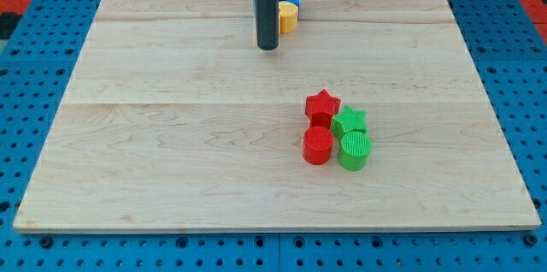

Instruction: Push the group of blocks slightly left and down

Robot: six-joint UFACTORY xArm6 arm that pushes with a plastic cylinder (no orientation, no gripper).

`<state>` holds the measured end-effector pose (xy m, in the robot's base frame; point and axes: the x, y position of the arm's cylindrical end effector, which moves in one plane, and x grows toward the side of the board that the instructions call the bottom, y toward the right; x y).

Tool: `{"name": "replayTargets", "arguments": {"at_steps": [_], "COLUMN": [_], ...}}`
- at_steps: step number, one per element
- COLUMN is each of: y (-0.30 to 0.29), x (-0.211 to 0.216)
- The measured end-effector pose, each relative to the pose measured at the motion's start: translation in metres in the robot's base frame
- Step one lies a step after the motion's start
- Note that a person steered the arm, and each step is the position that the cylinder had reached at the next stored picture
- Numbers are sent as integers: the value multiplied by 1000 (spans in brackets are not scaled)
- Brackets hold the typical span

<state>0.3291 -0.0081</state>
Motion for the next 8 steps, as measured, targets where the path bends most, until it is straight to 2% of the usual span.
{"name": "replayTargets", "arguments": {"at_steps": [1, 2, 3, 4, 5, 7, 8], "y": [61, 91, 98, 98, 102, 72, 76], "x": [0, -21, -53, -60, -89, -57, -61]}}
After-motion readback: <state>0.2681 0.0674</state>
